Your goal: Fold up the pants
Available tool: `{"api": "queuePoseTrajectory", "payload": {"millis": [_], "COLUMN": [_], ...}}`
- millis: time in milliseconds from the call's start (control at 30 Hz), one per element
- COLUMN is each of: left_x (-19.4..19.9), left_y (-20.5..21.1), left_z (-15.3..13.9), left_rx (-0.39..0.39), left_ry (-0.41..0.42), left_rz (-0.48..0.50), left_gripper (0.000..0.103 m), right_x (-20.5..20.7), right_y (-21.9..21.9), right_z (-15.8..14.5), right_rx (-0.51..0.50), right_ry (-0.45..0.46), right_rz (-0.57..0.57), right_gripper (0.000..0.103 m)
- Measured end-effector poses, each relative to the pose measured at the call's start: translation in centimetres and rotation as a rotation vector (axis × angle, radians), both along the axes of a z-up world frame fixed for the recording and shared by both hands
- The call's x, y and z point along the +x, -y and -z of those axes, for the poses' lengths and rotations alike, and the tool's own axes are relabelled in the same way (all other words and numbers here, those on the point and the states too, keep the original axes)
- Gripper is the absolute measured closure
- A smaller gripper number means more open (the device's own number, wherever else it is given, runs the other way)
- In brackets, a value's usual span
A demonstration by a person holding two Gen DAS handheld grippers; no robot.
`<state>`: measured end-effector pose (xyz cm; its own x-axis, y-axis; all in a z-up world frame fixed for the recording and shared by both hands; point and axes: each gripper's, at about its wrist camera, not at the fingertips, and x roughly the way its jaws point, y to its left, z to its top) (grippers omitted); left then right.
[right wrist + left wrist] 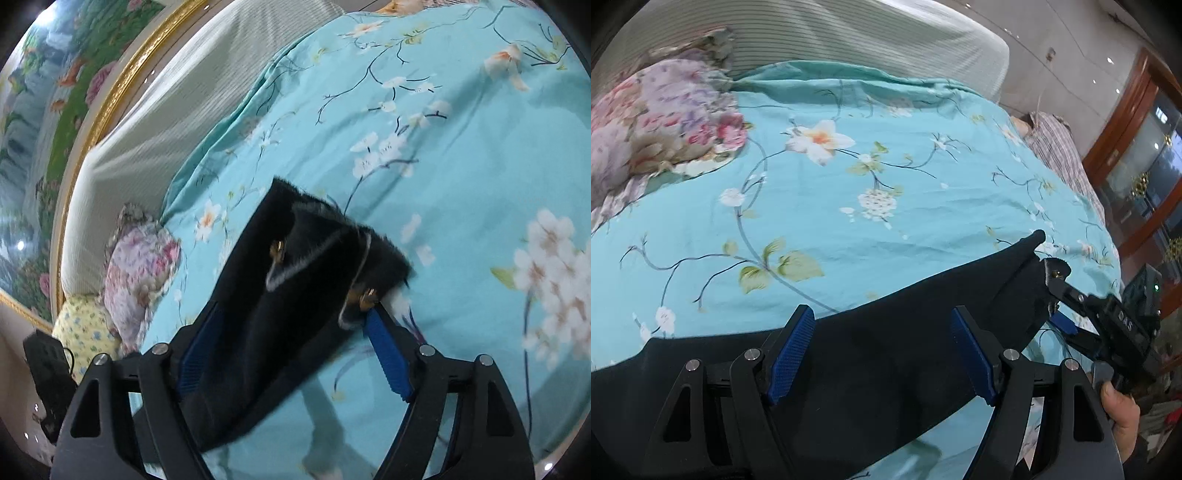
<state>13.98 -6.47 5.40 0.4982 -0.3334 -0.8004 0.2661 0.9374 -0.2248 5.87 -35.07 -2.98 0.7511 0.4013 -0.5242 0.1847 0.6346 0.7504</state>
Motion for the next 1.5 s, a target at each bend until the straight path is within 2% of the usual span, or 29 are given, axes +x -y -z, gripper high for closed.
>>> {"api": "queuePoseTrajectory", "payload": {"millis": [33,67,100,133,167,200,367,633,833,900,1000,1033,1067,1133,1233,1500], "left_x": [0.2,0.4,0.8,1.2,1.5,1.9,4.4,8.0,10.5,10.6,10.8,10.9,10.9,10.5,9.3,7.7], "left_y": [0.4,0.8,1.3,1.8,2.3,2.9,6.3,14.4,18.3,19.4,20.4,20.6,20.8,21.3,21.7,18.6], "left_z": [0.1,0.2,0.4,0.6,0.8,1.0,2.4,4.2,6.3,6.7,6.8,6.8,6.8,6.8,6.1,1.8], "left_rx": [0.002,0.003,0.004,0.005,0.004,0.001,-0.009,-0.045,-0.086,-0.077,-0.068,-0.074,-0.089,-0.120,-0.091,-0.184], "left_ry": [-0.003,-0.008,-0.016,-0.025,-0.031,-0.040,-0.110,-0.219,-0.334,-0.346,-0.344,-0.345,-0.350,-0.360,-0.288,-0.186], "left_rz": [0.010,0.020,0.034,0.051,0.067,0.089,0.196,0.420,0.503,0.528,0.541,0.544,0.553,0.581,0.596,0.565], "left_gripper": [0.027,0.026,0.026,0.026,0.026,0.026,0.026,0.026,0.036,0.037,0.042,0.049,0.065,0.084,0.089,0.092], "right_x": [0.4,0.7,0.9,1.1,1.1,1.0,-0.1,-1.0,-1.3,-1.3,-1.4,-1.3,-1.4,-1.4,-1.4,-1.7], "right_y": [0.3,0.6,0.8,1.1,1.3,1.9,3.3,4.0,4.0,4.0,4.0,4.0,4.0,3.9,3.8,3.1], "right_z": [0.3,0.6,0.9,1.2,1.5,2.1,3.1,3.5,3.5,3.5,3.6,3.5,3.5,3.5,3.4,1.3], "right_rx": [0.017,0.035,0.039,0.042,0.049,0.064,0.101,0.159,0.146,0.147,0.152,0.150,0.150,0.148,0.143,0.120], "right_ry": [-0.003,-0.001,-0.002,-0.009,-0.011,-0.014,0.038,0.098,0.120,0.123,0.127,0.129,0.131,0.132,0.131,0.187], "right_rz": [0.013,0.022,0.025,0.029,0.029,0.023,-0.032,-0.076,-0.098,-0.105,-0.112,-0.117,-0.118,-0.123,-0.125,-0.155], "right_gripper": [0.024,0.030,0.044,0.054,0.075,0.090,0.092,0.092,0.092,0.092,0.092,0.092,0.092,0.092,0.092,0.092]}}
